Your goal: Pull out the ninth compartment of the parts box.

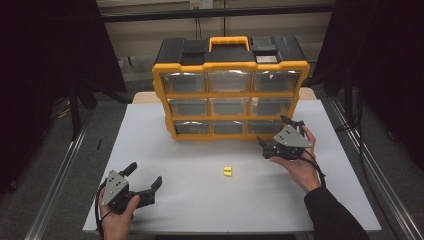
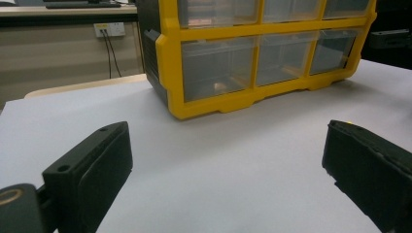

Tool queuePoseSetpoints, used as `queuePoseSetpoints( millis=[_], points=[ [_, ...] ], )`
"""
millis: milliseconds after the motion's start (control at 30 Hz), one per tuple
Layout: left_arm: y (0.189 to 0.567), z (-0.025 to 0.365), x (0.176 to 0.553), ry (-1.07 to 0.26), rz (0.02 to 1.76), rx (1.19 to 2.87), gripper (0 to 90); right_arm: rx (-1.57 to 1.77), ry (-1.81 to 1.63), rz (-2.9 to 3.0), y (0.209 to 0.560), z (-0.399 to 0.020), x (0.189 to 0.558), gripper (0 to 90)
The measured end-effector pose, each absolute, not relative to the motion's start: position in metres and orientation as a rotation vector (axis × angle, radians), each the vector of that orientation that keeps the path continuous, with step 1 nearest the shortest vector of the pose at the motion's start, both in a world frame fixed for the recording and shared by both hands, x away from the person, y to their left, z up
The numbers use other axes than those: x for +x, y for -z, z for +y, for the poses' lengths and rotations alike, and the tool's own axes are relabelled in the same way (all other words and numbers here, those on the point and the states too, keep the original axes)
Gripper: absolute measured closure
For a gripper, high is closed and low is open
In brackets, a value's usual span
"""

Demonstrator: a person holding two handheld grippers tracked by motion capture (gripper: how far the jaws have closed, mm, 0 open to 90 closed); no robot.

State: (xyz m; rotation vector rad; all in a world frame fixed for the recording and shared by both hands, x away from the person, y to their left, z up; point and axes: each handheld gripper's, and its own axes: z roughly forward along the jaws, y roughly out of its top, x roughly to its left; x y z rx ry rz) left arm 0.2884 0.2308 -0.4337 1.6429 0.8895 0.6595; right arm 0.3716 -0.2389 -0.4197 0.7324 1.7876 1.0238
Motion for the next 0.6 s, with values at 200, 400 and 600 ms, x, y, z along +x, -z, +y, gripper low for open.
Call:
queuePoseSetpoints(
  millis=[200, 400, 600],
  points=[
    [0.434, 0.231, 0.288, -0.658, 0.893, 1.644, 4.2, 0.597, -0.867, 1.789, 0.424, -0.237, 0.375, 3.7],
    [0.434, 0.232, 0.288, -0.661, 0.895, 1.646, 4.2, 0.486, -0.703, 1.759, 0.430, -0.236, 0.374, 10.6],
    [0.433, 0.232, 0.288, -0.663, 0.898, 1.642, 4.2, 0.354, -0.566, 1.741, 0.437, -0.231, 0.375, 15.6]
  ],
)
